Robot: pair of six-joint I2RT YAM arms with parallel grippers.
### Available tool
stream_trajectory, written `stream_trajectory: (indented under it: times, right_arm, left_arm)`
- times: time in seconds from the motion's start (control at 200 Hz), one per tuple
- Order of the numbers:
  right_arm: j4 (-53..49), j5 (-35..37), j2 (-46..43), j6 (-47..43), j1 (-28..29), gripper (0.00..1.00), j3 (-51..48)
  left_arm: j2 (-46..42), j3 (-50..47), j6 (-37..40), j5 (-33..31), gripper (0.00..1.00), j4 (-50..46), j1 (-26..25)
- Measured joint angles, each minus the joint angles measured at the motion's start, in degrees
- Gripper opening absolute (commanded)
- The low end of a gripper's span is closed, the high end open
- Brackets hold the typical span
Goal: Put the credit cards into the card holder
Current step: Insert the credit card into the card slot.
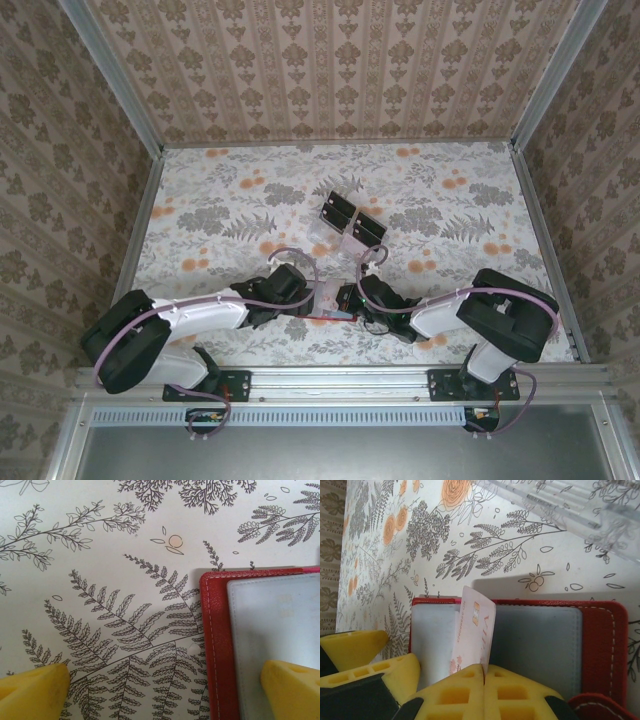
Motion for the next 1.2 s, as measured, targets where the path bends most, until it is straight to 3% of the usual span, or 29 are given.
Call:
stream_trajectory:
  times: [0.975,1.2]
  right_arm:
    - [-2.1,-6.0,-0.2,-1.2,-0.2,0.0,0.4]
    - [-2.2,-8.0,3.0,-1.2,-0.4,0.0,3.5]
  left_arm:
    - [0.1,-0.1,0.0,-0.4,1.0,0.3,-0.3]
    - [0.1,-0.1,0.0,-0.5,1.0,0.3,-0.3]
